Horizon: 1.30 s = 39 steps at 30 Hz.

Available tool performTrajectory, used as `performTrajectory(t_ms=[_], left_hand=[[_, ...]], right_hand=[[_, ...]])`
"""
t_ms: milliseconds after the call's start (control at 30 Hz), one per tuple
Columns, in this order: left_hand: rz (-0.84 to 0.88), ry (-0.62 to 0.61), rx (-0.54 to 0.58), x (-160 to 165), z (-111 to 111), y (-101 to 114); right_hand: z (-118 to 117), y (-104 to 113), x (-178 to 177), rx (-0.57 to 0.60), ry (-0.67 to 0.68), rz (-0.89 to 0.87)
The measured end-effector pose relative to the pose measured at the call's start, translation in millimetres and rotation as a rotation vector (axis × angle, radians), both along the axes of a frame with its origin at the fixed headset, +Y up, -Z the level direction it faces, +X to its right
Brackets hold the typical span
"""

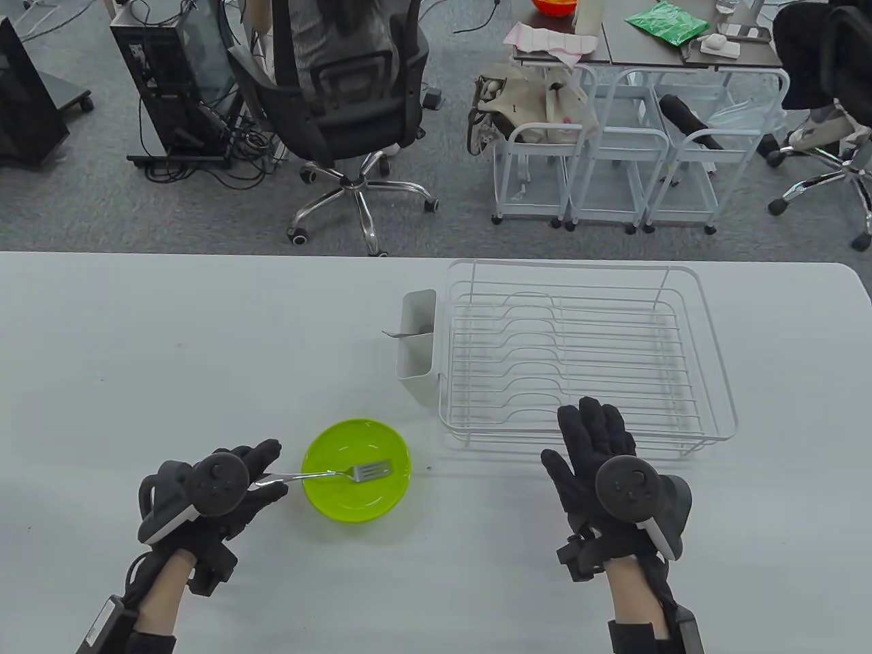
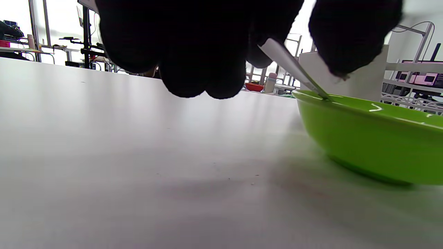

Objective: Insert the steel spoon and steel fork into the cutlery bin

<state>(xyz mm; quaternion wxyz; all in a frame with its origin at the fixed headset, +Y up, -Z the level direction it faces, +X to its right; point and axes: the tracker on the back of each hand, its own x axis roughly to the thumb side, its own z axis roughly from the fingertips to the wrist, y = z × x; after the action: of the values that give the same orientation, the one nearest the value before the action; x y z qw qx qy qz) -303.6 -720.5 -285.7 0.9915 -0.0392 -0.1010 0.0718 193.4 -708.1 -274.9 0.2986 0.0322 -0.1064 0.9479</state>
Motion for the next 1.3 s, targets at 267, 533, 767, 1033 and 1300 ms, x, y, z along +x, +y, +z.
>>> performTrajectory(t_ms=[267, 533, 767, 1033, 1300], left_hand=[[-0.002, -0.011, -0.002, 5.5, -1.1, -4.7], [0.03, -0.015, 0.023, 7.3, -0.8, -4.8], [0.269, 0.031, 0.058, -1.9, -0.6, 1.4], [0.527, 0.079, 0.148, -13.7, 3.0, 9.3], [0.744, 0.149, 0.267, -29.5, 7.5, 26.6]], right_hand=[[-0.1, -0.5, -0.8, -0.004, 0.004, 0.001], [-0.2, 0.0, -0.1, 0.001, 0.009, -0.008], [-0.2, -0.1, 0.4, -0.003, 0.007, -0.012], [1.0, 2.7, 4.6, 0.003, -0.001, -0.031], [1.4, 4.5, 7.8, 0.014, -0.003, -0.053]])
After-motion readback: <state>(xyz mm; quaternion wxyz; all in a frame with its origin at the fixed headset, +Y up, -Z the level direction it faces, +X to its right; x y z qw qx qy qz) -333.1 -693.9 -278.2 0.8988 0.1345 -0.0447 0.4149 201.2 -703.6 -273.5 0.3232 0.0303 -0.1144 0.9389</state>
